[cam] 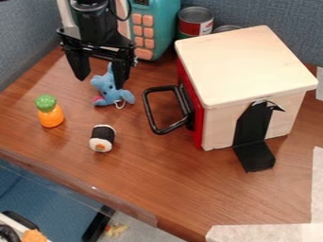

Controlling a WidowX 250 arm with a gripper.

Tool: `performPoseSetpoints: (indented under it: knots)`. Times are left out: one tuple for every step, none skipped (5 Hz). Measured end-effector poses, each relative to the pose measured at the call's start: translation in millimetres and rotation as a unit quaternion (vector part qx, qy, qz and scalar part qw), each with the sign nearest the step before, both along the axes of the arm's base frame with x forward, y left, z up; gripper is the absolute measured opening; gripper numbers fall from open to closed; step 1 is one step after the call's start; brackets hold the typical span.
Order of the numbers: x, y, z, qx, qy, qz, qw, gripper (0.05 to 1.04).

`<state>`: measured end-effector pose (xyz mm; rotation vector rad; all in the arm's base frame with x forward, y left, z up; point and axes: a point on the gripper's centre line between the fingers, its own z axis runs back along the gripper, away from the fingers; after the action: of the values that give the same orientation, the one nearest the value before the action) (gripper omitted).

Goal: Move the blue toy to the right side of the table

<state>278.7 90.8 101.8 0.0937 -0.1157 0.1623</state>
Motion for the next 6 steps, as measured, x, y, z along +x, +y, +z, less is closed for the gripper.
performPoseSetpoints:
  knots:
    - [-1,-2,-9.8,-0.007,0.015,-0.001,0.9999,1.001]
    - [12,16,-11.6,-0.009,0.005,0.012,0.9999,1.001]
    - [33,35,-12.5,-0.005,-0.006,0.026,0.9996,1.001]
    - [48,50,-23.1,-0.004,-0.010,0.042,0.9991,1.001]
    - [56,54,-45.7,-0.001,0.013,0.042,0.9990,1.001]
    - [62,50,-68.8,0.005,0.027,0.039,0.9989,1.001]
